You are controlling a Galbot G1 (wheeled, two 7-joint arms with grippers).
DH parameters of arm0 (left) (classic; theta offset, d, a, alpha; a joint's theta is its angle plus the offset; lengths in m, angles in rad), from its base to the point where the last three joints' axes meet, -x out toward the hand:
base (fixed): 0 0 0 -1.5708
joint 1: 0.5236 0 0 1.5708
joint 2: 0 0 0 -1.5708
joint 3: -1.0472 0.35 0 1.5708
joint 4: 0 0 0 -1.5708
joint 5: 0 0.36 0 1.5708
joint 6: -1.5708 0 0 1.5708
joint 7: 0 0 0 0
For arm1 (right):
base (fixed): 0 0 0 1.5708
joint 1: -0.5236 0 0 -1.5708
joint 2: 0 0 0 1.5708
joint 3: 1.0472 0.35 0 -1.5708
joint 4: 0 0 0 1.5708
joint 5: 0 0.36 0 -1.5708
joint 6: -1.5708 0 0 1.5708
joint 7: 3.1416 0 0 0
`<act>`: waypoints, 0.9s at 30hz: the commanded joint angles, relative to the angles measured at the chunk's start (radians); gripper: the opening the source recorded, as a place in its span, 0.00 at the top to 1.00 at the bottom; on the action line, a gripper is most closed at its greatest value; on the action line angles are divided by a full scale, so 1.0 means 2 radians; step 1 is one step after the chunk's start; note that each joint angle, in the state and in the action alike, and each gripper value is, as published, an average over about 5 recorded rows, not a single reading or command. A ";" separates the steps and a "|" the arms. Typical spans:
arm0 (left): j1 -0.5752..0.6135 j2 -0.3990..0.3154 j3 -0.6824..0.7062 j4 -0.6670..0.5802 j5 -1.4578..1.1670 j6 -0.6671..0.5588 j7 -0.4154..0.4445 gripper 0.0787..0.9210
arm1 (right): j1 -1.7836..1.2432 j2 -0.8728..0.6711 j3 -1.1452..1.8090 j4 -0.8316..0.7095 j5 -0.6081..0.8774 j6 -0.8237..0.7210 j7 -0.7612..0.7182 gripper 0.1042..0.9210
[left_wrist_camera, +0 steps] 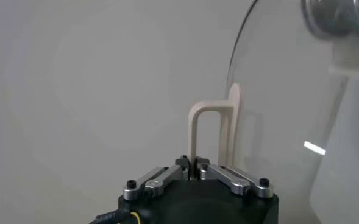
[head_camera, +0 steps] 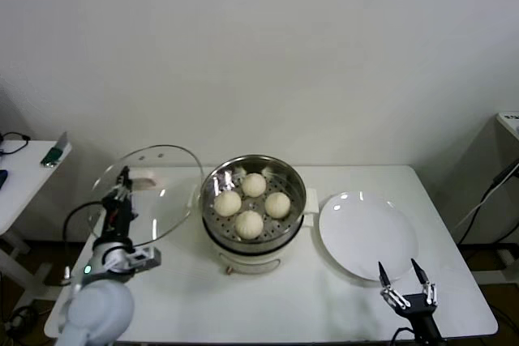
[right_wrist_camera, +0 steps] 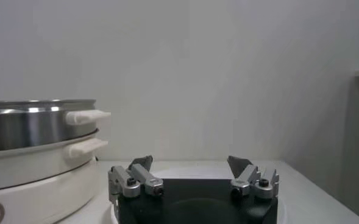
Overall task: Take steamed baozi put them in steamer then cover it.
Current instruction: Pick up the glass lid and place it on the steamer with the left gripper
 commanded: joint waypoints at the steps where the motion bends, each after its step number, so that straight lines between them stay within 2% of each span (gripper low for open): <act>1: -0.069 -0.033 0.153 -0.020 0.077 0.081 0.078 0.92 | 0.009 0.002 -0.002 -0.003 -0.007 -0.001 0.002 0.12; 6: -0.113 -0.071 0.197 0.011 0.115 0.101 0.106 0.92 | 0.012 0.003 -0.005 -0.006 -0.007 0.002 0.002 0.12; 11: -0.142 -0.130 0.239 0.045 0.159 0.115 0.125 0.92 | 0.014 0.001 -0.005 -0.010 -0.005 0.009 0.002 0.12; 19: -0.163 -0.208 0.272 0.105 0.224 0.111 0.120 0.92 | 0.019 0.003 -0.005 -0.018 -0.004 0.015 0.003 0.12; 27: -0.161 -0.247 0.281 0.148 0.264 0.106 0.109 0.92 | 0.019 0.001 -0.004 -0.025 0.000 0.024 0.003 0.12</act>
